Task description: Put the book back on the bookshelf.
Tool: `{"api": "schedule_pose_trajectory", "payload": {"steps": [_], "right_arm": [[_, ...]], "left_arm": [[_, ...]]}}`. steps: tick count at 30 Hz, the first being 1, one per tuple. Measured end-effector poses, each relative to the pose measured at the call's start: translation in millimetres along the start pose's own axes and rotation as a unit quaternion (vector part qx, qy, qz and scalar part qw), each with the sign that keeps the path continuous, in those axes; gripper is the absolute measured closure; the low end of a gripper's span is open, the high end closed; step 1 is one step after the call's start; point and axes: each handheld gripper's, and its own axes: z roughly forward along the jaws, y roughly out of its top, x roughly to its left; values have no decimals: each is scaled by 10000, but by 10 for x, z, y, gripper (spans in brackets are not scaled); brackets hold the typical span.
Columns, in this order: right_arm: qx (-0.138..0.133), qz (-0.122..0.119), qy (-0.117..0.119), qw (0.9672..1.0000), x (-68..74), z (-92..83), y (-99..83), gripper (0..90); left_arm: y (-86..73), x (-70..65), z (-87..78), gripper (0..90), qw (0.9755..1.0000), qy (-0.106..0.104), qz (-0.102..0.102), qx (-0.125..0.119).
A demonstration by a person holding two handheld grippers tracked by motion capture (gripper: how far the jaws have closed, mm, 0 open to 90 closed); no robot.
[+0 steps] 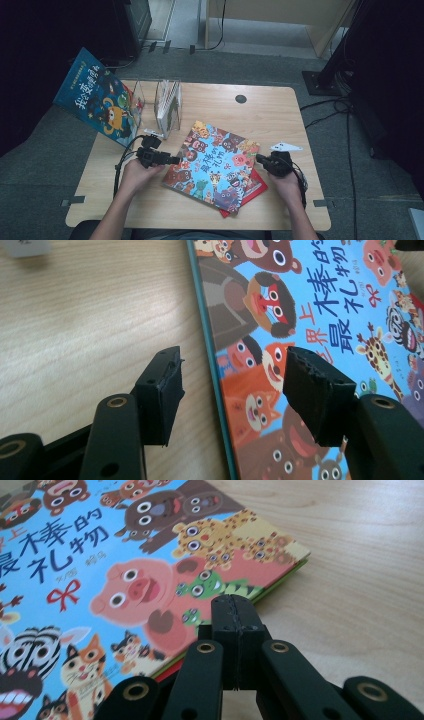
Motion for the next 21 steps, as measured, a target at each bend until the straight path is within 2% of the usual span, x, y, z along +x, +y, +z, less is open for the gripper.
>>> {"api": "schedule_pose_trajectory", "payload": {"steps": [7,14,21], "right_arm": [[66,-47,72,9999,97,-55,-100,900],[143,-137,65,9998,177,-43,-137,900],[119,-141,29,9998,162,-28,-133,900]], "left_arm": [[115,19,110,412,9998,-74,101,154],[160,23,182,413,9995,-107,101,280],[156,16,204,413,9993,-121,134,337]]}}
